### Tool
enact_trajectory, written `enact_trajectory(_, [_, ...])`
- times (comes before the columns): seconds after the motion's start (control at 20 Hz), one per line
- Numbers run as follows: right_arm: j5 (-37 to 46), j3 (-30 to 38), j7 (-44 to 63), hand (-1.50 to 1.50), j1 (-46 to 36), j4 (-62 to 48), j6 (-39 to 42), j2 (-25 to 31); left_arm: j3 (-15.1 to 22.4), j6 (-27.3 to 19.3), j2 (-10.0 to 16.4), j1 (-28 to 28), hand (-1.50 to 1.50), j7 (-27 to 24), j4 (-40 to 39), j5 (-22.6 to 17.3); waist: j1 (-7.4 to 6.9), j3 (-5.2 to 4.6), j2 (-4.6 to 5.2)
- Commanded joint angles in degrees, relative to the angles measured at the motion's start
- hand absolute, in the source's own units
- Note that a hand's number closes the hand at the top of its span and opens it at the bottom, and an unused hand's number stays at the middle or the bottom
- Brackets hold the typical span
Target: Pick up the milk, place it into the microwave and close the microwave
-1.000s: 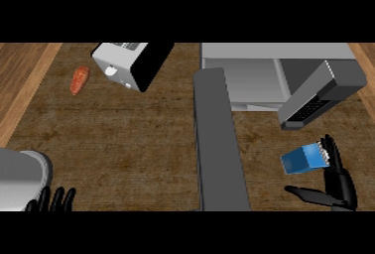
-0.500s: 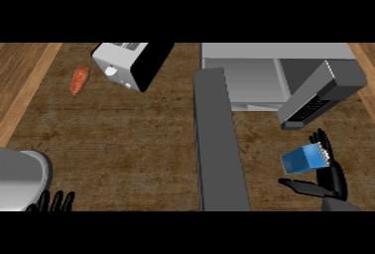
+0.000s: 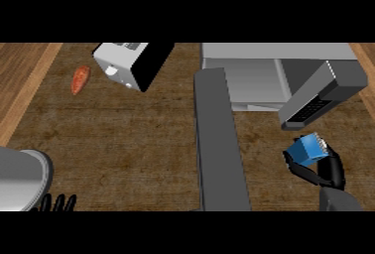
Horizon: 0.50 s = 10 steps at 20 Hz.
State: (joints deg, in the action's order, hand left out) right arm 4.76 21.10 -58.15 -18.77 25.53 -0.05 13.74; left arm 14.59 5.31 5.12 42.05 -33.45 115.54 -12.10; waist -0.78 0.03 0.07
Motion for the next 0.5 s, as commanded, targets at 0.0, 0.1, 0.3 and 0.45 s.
enact_trajectory(0.0, [0.1, 0.9, -3.6, 1.5, -1.5, -1.9, -6.0, -0.5, 1.3, -2.4, -0.7, -1.2, -1.5, 2.7, 1.9, 1.4, 0.08, 0.05, 0.07])
enact_trajectory(0.1, [-0.9, 2.7, -5.2, 1.5, -3.4, -5.6, -5.8, 0.3, -1.2, -0.1, 0.3, -2.6, -1.5, 0.2, -2.1, -0.6, -0.16, 0.07, 0.18])
enact_trajectory(0.3, [-2.1, 3.1, -6.1, 1.5, -6.1, -5.4, -3.7, -0.5, 0.8, 0.1, 1.2, 3.5, -1.5, 1.1, 3.5, -0.4, -0.58, 0.1, 0.15])
enact_trajectory(0.45, [-0.7, 2.0, -9.2, 1.5, -8.1, -7.8, -3.8, -2.9, -1.9, 0.1, 1.4, -3.5, -1.5, 4.8, 2.1, -3.1, -0.81, 0.18, 0.5])
